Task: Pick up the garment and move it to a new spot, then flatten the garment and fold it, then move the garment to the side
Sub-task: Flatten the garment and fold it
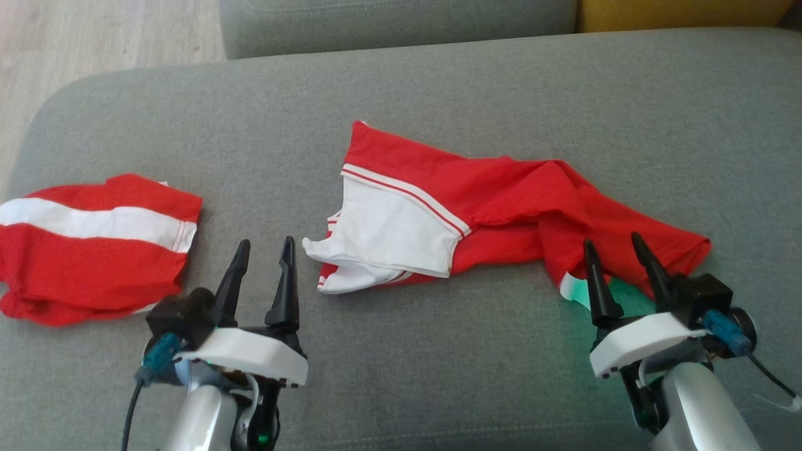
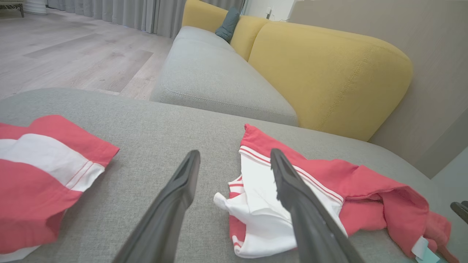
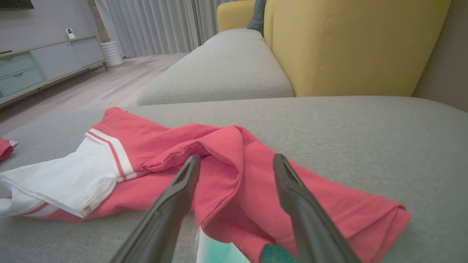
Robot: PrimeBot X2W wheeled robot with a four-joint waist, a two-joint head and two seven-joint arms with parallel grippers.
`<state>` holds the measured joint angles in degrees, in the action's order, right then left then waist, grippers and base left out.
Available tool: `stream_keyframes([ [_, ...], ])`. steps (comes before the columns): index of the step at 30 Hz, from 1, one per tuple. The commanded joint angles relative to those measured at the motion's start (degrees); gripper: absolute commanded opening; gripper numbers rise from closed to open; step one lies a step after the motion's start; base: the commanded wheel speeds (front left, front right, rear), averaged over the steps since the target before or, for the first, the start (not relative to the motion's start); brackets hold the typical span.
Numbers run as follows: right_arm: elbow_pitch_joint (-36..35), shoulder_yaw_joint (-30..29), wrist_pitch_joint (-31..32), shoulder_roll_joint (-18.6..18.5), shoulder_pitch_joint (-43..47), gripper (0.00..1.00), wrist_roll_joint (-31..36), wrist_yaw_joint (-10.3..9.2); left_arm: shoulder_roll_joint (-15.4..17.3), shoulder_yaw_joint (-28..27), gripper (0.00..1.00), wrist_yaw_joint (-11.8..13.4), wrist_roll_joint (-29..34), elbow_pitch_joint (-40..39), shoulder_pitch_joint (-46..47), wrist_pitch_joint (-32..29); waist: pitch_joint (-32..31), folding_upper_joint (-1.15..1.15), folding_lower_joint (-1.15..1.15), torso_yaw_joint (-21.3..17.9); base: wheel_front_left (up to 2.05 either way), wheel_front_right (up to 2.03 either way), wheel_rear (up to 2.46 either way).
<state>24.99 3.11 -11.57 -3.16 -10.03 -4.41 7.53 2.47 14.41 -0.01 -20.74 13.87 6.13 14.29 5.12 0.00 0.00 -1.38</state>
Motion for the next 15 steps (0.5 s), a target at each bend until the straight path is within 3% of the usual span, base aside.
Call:
stream_keyframes([
  [1,-1.28,1.34,0.71,0.26,-2.36,1.0,-1.02,-0.04,0.41,-1.22,1.0,-0.2,0.28,-1.63,2.69,0.71,0.52,0.0,0.0,0.38,0.0,0.0,0.0],
  [13,2.97,1.57,1.06,0.27,-6.92,1.0,-1.8,-0.04,0.41,-0.98,1.0,-0.72,0.76,-1.1,4.47,0.71,4.49,0.0,0.0,2.24,0.0,0.0,0.0],
  [14,3.54,1.75,0.65,0.27,-8.18,0.0,-1.11,-0.04,0.41,-0.92,1.0,-0.81,0.83,-0.94,4.83,0.71,4.93,0.0,0.0,2.41,0.0,0.0,0.0],
  [15,3.64,1.58,0.33,0.27,-8.8,0.0,-0.75,-0.04,0.41,-0.9,1.0,-0.85,0.86,-0.87,4.96,0.71,5.03,0.0,0.0,2.45,0.0,0.0,0.0],
])
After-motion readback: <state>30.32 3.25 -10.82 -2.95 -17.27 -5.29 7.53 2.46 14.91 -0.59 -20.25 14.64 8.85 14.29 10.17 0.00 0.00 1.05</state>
